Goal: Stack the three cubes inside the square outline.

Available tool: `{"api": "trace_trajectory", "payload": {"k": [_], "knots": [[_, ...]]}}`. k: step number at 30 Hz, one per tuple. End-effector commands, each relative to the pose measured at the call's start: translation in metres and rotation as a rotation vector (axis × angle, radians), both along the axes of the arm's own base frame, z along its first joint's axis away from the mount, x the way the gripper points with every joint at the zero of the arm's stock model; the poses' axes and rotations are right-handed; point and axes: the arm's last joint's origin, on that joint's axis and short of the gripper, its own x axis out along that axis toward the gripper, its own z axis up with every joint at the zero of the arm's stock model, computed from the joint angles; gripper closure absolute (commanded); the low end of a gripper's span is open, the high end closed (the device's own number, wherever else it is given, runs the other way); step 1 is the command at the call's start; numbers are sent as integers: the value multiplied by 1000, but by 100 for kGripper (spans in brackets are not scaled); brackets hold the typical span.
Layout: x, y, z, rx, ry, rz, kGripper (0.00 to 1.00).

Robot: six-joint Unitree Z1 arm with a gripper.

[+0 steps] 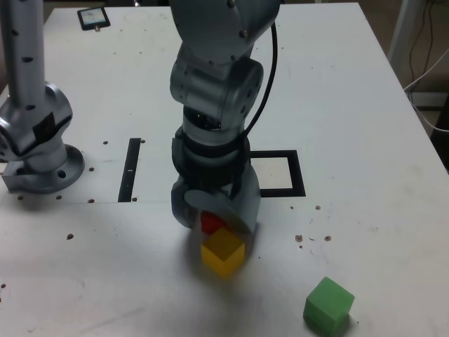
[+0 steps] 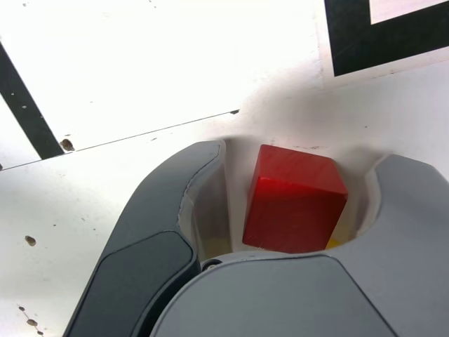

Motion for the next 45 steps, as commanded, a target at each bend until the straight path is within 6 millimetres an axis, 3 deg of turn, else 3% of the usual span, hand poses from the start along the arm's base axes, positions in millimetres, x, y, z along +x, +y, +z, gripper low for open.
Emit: {"api": "trace_trajectory", "payload": {"k": [1, 28, 37, 45], "knots": [[3, 0, -2, 0, 1, -1, 35], [6, 8, 2, -9, -16, 7, 69], [5, 17, 45, -29, -73, -10, 70], [29, 39, 65, -50, -96, 16, 70]]}}
